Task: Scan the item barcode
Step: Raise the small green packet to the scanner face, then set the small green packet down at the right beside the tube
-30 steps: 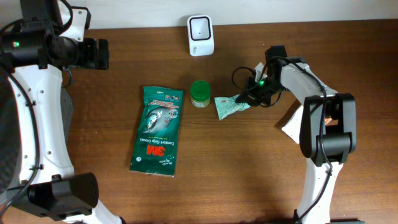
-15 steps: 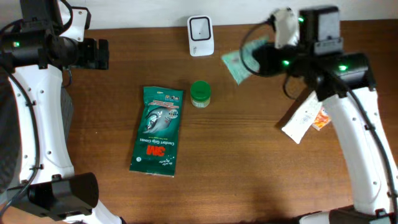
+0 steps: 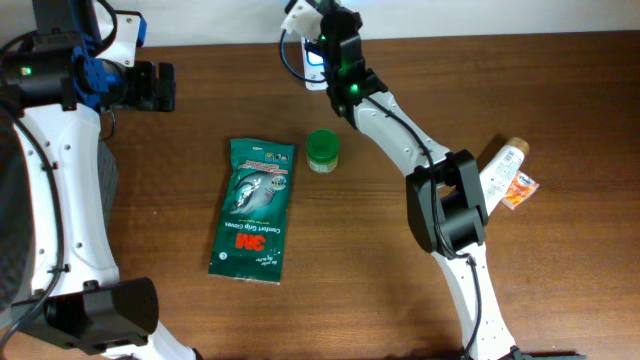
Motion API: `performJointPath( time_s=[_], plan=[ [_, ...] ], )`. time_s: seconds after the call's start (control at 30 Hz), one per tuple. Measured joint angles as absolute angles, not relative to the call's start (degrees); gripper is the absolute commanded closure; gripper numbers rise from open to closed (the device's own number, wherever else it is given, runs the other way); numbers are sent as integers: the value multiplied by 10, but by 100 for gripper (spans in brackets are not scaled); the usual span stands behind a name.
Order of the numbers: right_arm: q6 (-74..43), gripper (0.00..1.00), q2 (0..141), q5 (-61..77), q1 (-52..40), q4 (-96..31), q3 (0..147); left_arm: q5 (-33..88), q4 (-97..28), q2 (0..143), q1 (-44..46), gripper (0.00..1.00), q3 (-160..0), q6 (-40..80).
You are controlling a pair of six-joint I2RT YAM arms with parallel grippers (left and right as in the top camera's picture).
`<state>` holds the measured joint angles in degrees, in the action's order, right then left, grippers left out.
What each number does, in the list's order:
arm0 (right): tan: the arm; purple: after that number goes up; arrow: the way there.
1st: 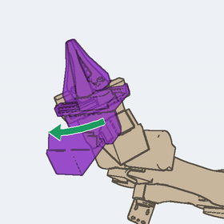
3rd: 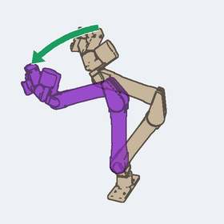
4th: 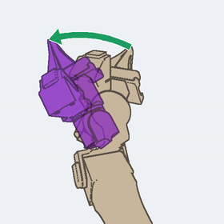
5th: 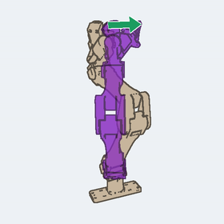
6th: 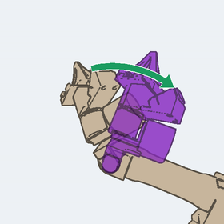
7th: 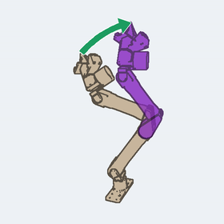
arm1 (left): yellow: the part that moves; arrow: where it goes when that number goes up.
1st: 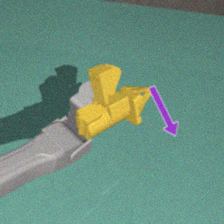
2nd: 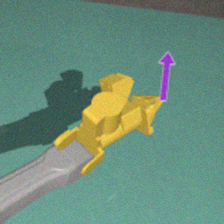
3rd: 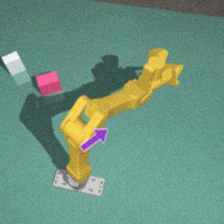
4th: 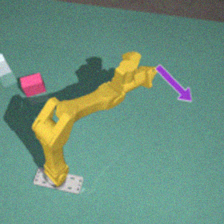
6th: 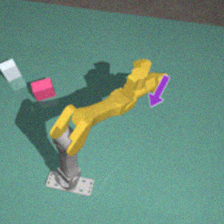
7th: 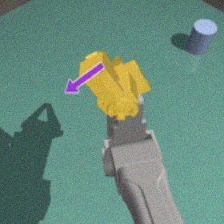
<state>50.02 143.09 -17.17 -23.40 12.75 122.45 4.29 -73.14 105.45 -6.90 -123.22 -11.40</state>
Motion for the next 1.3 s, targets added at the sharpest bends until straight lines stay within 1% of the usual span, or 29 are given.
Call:
performJointPath(
  time_s=[0.1, 0.17, 0.43, 0.5, 0.57, 0.67, 0.7, 0.77, 0.8, 0.87, 0.9, 0.97, 1.03, 1.1, 1.13, 1.17, 1.2, 1.27, 1.3],
  plan=[
    [506, 96, 1437, -159, -217, 111, 1225, 43, -731, 1054, -69, 1, -1232, -114],
    [510, 96, 1438, -140, -217, 77, 1225, 43, -731, 1054, -69, 1, -1232, -114],
    [505, 96, 1438, -125, -225, 92, 1225, 43, -731, 1054, -69, 1, -1232, -114],
    [407, 96, 1435, -125, -224, 85, 1225, 43, -731, 1054, -69, 1, -1232, -114],
    [356, 96, 1406, -123, -218, 43, 1224, 43, -731, 1054, -69, 1, -1232, -114],
    [217, 96, 1265, -88, -213, -192, 1229, 43, -733, 1054, -69, 1, -1232, -114],
    [156, 96, 1180, -72, -213, -340, 1230, 43, -733, 1054, -69, 1, -1232, -114],
    [109, 96, 1100, -58, -209, -439, 1239, 43, -734, 1054, -69, 1, -1232, -114],
    [63, 96, 1045, -52, -195, -555, 1240, 43, -733, 1054, -69, 1, -1232, -114],
    [-8, 96, 1005, -42, -143, -670, 1245, 43, -733, 1054, -69, 1, -1232, -114],
    [-32, 96, 1006, -25, -104, -774, 1234, 43, -731, 1054, -69, 1, -1232, -114],
    [-53, 96, 1040, -4, -23, -837, 1205, 43, -732, 1054, -69, 1, -1232, -114],
    [-59, 96, 1072, 2, 10, -826, 1151, 43, -732, 1054, -69, 1, -1232, -114],
    [-60, 96, 1130, 8, 44, -759, 1047, 43, -732, 1054, -69, 1, -1232, -114],
    [-60, 96, 1134, 10, 53, -720, 1020, 43, -732, 1054, -69, 1, -1232, -114],
    [-61, 95, 1140, 12, 67, -655, 980, 43, -731, 1054, -69, 1, -1232, -114],
    [-61, 95, 1151, 12, 82, -625, 946, 43, -732, 1054, -69, 1, -1232, -114],
    [-61, 91, 1164, 13, 104, -569, 906, 43, -732, 1054, -69, 1, -1232, -114],
    [-61, 87, 1165, 14, 107, -567, 903, 43, -731, 1054, -69, 1, -1232, -114]
  ],
)
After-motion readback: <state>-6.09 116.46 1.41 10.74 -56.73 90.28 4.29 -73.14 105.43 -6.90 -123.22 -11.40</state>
